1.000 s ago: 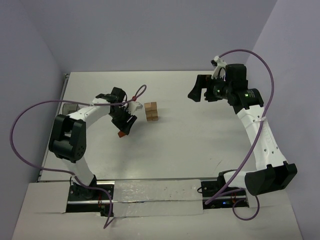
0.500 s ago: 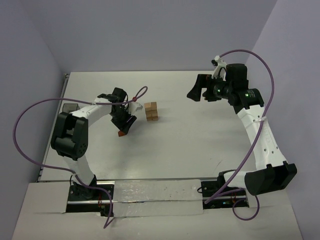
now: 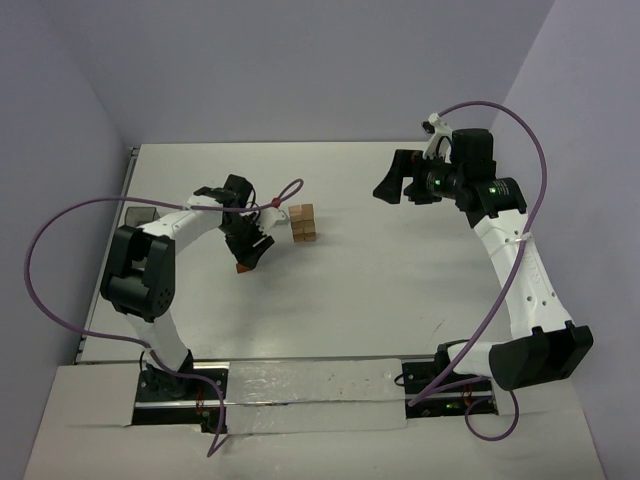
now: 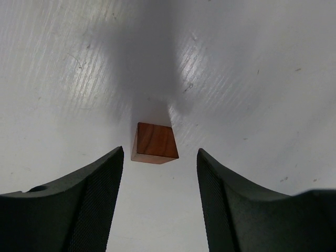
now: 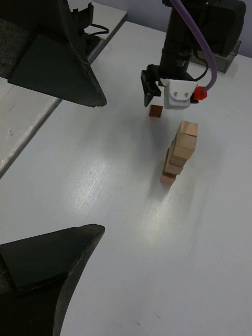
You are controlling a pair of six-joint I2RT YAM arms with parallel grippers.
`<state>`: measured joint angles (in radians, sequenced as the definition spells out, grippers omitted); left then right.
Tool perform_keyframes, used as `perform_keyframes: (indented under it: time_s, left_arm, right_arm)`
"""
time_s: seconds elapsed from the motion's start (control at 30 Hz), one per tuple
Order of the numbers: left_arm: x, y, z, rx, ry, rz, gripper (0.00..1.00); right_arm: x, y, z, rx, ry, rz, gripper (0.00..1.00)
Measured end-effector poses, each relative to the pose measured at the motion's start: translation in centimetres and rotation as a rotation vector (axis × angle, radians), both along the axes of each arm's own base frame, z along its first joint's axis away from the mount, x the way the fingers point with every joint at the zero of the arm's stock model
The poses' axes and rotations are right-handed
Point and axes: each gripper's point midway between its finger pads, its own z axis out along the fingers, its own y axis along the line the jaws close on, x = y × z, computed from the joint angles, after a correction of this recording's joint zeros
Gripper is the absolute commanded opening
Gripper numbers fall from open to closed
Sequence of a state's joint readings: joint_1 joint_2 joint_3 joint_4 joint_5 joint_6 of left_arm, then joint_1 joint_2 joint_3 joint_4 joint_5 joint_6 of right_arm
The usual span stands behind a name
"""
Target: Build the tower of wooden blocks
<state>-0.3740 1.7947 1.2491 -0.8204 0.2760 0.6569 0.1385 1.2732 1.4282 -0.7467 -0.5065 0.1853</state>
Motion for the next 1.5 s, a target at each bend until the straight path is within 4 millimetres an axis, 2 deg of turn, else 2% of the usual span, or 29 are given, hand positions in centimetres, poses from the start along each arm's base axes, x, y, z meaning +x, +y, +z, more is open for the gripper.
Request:
perform_keyframes:
  time_s: [0.27,0.53,0.63,0.93,1.1,1.17,1.23,1.3,1.43,1.5]
  left_arm:
    - [0.0,-0.2,0.0,-0.012,-0.01,-0.056,0.57]
    - [0.2,-0.2,0.0,-0.013,-0.023,-0.086,0.44]
    - [0.2,-0.3,-0.1,-0.016,-0.025,-0.091,0.38]
    - [0.1,-0.3,-0.1,-0.023,-0.037,-0.114,0.0]
    - [-0.9,-0.6,1.0,-0.067,-0.05,-0.105,0.0]
    - [-1.2,-1.2,3.0,-0.119,-0.082,-0.096,0.0]
    - [-1.4,-2.0,5.9,-0.198,-0.138,-0.084,0.0]
    - [-1.9,-2.9,9.8,-0.31,-0.212,-0.074,0.0]
    - [-3.5,-4.0,19.7,-0.605,-0.399,-0.065,0.0]
    - [-4.9,-4.5,23.1,-0.727,-0.427,-0.082,0.0]
  right_arm:
    - [0.0,-0.1,-0.2,0.001,0.005,-0.002,1.0]
    - [0.1,-0.1,-0.6,0.003,0.015,0.0,1.0]
    - [0.2,0.0,-0.6,0.003,0.019,0.001,1.0]
    - [0.1,0.1,-0.6,0.01,0.021,0.007,1.0]
    - [-0.4,1.4,0.0,0.064,0.007,0.079,1.0]
    - [-0.6,2.2,0.3,0.088,-0.006,0.122,1.0]
    - [-0.8,3.1,0.6,0.106,-0.024,0.164,1.0]
    - [-1.3,4.5,1.2,0.12,-0.054,0.225,1.0]
    - [-2.7,7.7,2.9,0.145,-0.127,0.361,1.0]
    - [-3.2,9.0,4.5,0.167,-0.174,0.42,0.99]
